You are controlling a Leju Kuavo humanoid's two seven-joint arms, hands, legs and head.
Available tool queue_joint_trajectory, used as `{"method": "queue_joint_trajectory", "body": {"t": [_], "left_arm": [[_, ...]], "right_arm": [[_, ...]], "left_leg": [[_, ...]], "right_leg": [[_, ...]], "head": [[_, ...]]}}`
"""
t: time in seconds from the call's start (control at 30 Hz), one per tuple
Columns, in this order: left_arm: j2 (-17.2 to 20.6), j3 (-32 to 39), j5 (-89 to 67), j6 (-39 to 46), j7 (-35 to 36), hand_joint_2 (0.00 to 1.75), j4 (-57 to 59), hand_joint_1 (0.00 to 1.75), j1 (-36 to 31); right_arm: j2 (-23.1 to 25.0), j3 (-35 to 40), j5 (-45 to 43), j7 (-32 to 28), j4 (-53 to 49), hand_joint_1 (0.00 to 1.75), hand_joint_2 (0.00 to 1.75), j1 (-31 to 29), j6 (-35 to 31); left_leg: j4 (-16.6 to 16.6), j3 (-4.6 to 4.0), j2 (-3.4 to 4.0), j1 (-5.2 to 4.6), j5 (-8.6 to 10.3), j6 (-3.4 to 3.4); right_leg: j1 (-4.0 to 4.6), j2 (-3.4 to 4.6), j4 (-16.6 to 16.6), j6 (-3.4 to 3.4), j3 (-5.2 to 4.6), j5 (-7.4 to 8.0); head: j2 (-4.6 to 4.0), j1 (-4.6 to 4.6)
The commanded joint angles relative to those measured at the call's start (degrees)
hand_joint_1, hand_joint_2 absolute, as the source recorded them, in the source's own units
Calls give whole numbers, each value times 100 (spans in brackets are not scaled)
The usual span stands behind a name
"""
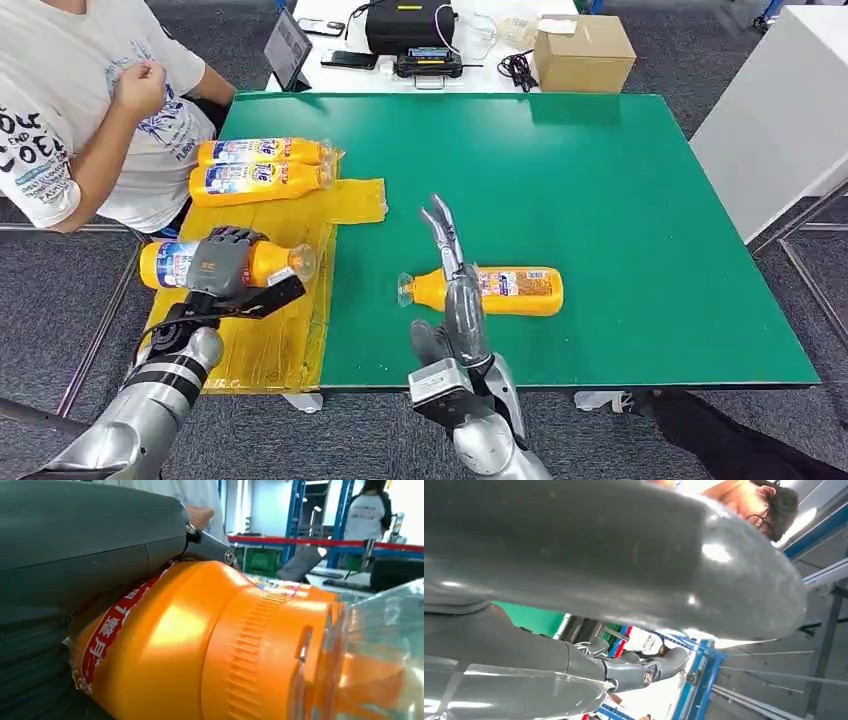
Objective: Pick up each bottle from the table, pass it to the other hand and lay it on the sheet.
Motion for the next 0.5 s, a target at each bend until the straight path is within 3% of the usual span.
{"method": "queue_joint_trajectory", "body": {"t": [0.03,0.5], "left_arm": [[58,191,37,-315,77,175,759,175,-437],[244,-478,-762,-1828,733,175,1315,175,-583]], "right_arm": [[-182,-29,-12,47,121,0,0,-132,113],[-146,-140,-53,87,293,0,0,-126,491]], "left_leg": [[-1,8,3,4,-3,-5],[-2,25,12,8,-8,-9]], "right_leg": [[4,1,-4,-6,10,-2],[9,8,-7,-12,25,-3]], "head": [[0,0],[0,0]]}}
